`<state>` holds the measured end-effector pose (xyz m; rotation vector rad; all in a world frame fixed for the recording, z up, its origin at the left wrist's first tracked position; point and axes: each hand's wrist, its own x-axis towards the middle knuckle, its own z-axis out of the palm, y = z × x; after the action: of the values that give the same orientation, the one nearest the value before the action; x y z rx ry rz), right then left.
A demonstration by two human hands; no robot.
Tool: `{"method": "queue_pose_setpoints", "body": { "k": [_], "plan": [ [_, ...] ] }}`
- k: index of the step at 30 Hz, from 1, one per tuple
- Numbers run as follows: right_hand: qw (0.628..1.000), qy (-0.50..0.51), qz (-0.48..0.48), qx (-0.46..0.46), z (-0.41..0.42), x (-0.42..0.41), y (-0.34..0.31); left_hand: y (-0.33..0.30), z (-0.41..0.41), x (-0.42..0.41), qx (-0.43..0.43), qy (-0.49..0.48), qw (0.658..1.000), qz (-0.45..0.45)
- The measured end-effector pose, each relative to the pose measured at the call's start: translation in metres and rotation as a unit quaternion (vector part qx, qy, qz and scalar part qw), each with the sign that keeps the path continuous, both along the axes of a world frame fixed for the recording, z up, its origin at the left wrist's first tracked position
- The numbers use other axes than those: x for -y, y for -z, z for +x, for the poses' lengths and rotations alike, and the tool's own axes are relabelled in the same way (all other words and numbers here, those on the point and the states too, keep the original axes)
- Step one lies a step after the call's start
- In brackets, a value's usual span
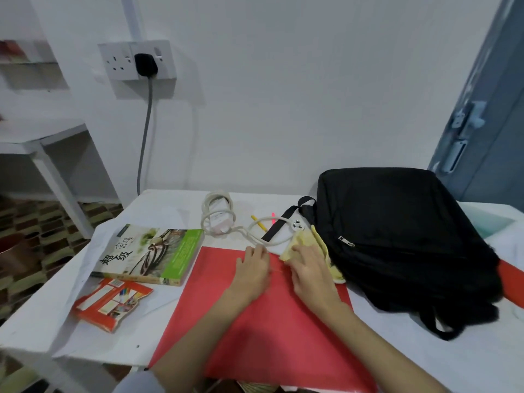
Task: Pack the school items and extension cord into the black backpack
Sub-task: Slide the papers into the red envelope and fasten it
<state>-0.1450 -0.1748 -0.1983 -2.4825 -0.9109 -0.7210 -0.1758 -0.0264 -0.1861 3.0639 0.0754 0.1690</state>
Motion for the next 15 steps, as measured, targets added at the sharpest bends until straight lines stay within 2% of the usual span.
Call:
{"method": "queue_pose_setpoints", "body": {
  "k": [2, 4, 7, 9, 11, 15],
  "plan": [
    [0.998, -0.048, 0.015, -0.023, -0.009, 0.0, 0.006, -0.002, 0.005, -0.014, 0.013, -0.049, 0.991, -0.125],
    [0.99, -0.082, 0.015, -0.11, -0.012, -0.003, 0.013, -0.005, 0.004, -0.034, 0.01, -0.069, 0.957, -0.28],
    [0.969, -0.066, 0.057, -0.232, -0.009, -0.009, 0.009, -0.011, -0.014, -0.051, -0.037, -0.081, 0.878, -0.47],
    [0.958, -0.056, 0.088, -0.265, -0.009, -0.019, -0.001, -0.016, -0.027, -0.057, -0.078, -0.061, 0.797, -0.596],
    [0.947, -0.079, 0.09, -0.298, -0.012, -0.03, -0.009, -0.018, -0.035, -0.061, -0.108, -0.022, 0.747, -0.655],
    [0.946, -0.097, 0.027, -0.308, -0.019, -0.041, -0.008, -0.016, -0.039, -0.062, -0.115, -0.015, 0.73, -0.673]
  ]
}}
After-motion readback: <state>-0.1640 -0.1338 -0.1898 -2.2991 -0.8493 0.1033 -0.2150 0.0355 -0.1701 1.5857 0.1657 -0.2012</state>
